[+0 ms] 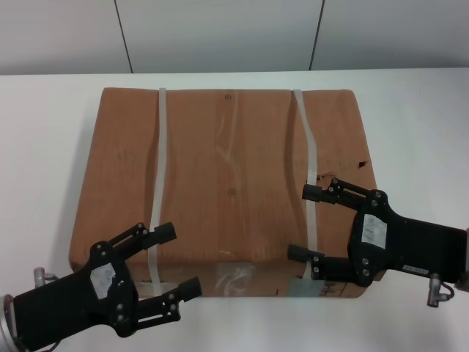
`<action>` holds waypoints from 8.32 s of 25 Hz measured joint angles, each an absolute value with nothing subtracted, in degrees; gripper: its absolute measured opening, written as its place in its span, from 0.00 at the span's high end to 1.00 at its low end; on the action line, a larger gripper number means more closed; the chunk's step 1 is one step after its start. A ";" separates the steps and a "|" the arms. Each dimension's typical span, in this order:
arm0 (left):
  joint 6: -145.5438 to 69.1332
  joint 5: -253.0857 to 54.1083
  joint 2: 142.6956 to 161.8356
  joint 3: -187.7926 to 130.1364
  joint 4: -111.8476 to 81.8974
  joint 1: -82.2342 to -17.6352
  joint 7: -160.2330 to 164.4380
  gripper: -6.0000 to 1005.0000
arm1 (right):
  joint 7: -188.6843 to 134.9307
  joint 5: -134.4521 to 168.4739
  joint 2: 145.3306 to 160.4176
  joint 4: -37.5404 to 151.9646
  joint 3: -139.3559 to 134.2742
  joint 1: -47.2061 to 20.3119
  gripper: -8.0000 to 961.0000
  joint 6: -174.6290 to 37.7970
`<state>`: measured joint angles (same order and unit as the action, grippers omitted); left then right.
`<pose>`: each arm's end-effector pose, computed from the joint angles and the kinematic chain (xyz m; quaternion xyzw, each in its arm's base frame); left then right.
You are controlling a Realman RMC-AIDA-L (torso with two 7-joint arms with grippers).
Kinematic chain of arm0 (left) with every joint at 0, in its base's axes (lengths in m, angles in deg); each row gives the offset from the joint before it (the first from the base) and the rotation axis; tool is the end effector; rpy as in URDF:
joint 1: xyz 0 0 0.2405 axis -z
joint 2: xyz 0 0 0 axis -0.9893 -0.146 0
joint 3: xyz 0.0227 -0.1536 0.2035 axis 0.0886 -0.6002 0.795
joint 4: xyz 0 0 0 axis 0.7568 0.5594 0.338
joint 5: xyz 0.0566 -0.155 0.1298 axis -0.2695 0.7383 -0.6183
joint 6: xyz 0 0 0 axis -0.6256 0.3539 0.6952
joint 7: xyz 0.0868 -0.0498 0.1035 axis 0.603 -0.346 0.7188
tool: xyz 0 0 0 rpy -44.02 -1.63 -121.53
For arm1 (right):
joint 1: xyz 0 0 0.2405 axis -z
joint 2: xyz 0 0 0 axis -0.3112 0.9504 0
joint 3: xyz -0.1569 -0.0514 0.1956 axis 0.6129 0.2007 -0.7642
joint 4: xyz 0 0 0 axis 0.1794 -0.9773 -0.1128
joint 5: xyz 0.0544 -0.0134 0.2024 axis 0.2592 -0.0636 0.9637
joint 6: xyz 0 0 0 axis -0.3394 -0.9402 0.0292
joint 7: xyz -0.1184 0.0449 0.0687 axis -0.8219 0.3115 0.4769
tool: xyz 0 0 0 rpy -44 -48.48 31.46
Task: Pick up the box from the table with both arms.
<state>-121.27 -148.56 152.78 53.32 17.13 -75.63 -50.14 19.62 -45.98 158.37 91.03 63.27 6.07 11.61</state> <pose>-0.2816 0.2101 -0.0327 -0.8959 -0.1479 -0.3939 0.1426 0.2697 0.2502 -0.0314 -0.9263 0.0520 0.3334 0.1676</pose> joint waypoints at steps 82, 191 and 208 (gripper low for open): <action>-91.98 -126.99 154.45 64.80 0.31 -58.40 -89.01 0.34 | 54.61 -20.25 159.25 71.95 79.23 -9.25 0.51 -19.18; -99.05 -126.61 154.73 58.69 11.64 -63.00 -81.16 0.90 | 47.21 -19.90 159.08 87.31 76.15 -3.38 0.94 -13.92; -98.86 -126.61 154.77 58.71 11.64 -63.22 -81.15 0.90 | 47.21 -19.91 159.08 87.21 76.12 -3.31 0.94 -13.95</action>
